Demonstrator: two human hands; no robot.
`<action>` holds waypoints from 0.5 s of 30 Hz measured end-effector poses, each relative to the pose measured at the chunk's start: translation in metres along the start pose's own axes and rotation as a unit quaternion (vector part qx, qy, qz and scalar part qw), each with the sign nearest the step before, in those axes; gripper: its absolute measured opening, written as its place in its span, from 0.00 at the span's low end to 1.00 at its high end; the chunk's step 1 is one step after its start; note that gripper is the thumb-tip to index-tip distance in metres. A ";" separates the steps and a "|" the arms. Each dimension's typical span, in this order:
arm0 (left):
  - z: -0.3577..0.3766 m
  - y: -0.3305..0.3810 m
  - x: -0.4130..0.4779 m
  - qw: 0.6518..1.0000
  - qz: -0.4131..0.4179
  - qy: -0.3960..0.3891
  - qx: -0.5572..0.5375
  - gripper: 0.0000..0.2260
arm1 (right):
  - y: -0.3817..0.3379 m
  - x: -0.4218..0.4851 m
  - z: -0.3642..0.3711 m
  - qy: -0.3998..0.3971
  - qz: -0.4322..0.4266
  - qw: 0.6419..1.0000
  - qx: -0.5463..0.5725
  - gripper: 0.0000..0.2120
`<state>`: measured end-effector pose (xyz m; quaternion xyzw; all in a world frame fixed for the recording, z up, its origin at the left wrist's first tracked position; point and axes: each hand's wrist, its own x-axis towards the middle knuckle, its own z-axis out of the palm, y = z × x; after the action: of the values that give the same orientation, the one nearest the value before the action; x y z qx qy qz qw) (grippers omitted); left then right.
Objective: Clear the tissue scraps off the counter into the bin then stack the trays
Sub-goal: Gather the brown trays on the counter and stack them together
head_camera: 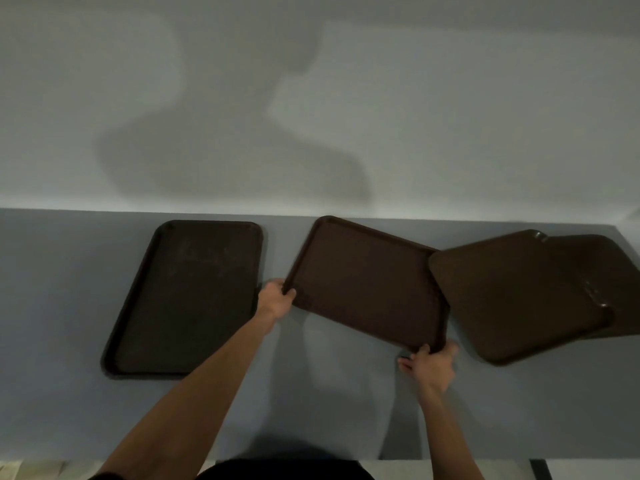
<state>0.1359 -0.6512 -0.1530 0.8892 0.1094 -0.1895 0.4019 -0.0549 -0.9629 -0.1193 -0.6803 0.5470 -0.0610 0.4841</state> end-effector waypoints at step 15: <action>-0.011 0.014 -0.030 0.999 -0.042 -0.001 0.034 0.18 | -0.038 0.079 -0.060 0.050 -0.302 0.814 -0.494 0.21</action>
<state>0.1166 -0.6534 -0.1248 0.8970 0.1394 -0.2104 0.3628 -0.0343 -1.0639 -0.0952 -0.9550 0.2937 0.0401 0.0118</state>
